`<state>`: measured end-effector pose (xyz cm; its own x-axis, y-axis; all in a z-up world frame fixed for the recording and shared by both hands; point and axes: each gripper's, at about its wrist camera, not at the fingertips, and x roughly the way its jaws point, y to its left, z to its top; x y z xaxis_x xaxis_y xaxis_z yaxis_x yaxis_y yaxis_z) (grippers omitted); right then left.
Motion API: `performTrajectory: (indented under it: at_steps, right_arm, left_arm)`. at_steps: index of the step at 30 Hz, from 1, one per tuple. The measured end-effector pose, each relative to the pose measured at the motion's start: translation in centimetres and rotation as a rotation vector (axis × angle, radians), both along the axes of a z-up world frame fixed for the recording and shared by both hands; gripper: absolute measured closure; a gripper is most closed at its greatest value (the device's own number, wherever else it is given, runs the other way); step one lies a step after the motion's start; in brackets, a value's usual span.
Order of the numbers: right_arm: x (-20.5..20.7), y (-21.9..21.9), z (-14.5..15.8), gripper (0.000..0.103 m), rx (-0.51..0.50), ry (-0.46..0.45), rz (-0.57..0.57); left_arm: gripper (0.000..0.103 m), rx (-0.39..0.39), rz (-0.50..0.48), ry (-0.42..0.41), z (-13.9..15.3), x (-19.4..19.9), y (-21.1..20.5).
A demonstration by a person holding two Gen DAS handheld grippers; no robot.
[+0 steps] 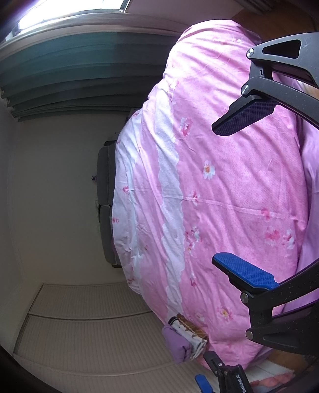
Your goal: Fold small clothes
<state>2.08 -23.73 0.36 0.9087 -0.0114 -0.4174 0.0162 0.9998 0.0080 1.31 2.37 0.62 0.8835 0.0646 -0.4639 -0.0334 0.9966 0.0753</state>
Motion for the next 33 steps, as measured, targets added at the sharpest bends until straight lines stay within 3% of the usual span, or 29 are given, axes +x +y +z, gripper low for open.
performTrajectory:
  at_steps: [33]
  right_arm:
    - [-0.2,0.1,0.0,0.006,0.009,-0.006,-0.009]
  left_arm:
    - [0.0,-0.022,-0.032,0.03,-1.0,0.2,-0.8]
